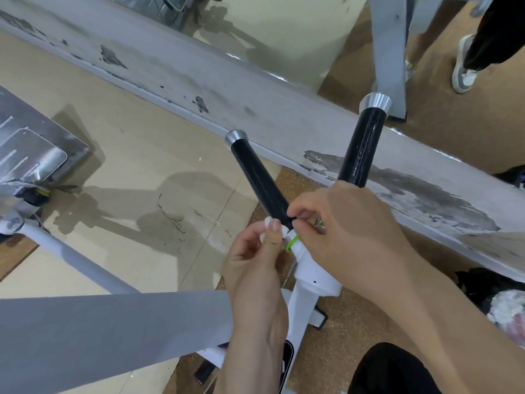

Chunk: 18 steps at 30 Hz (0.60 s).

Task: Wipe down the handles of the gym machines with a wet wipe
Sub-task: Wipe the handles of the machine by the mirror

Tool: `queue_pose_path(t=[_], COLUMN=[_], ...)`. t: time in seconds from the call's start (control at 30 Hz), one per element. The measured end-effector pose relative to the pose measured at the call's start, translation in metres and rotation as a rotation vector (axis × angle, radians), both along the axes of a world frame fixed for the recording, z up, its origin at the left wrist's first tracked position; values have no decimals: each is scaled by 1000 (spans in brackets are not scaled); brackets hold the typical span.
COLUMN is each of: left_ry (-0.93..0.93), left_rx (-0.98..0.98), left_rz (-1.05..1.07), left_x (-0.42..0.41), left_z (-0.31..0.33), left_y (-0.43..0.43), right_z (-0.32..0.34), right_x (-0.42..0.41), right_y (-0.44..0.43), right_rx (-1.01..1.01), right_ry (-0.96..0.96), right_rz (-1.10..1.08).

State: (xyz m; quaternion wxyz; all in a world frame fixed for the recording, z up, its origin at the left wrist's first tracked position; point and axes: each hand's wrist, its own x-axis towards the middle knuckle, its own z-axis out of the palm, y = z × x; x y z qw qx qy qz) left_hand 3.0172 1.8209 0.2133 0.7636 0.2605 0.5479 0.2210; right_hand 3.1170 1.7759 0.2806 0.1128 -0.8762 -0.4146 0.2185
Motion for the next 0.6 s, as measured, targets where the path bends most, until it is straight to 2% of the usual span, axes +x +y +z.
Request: queue_pose_path(t=[0.2,0.4,0.53,0.6], left_ry=[76,-32,46,0], left_rx=[119,-70,-66,-60], left_rz=[24,21,79,114], left_x=[8,-4,13,19], left_z=[-8,-5,-16,-19], left_y=[20,7,26,36], right_z=[-3,4,1,2], right_x=[5,5,6,11], right_y=[13,21,25,28], right_rx=[-89,-174,-200,-194], right_ry=[-49,-19,-11,4], right_rz=[104,113,108,78])
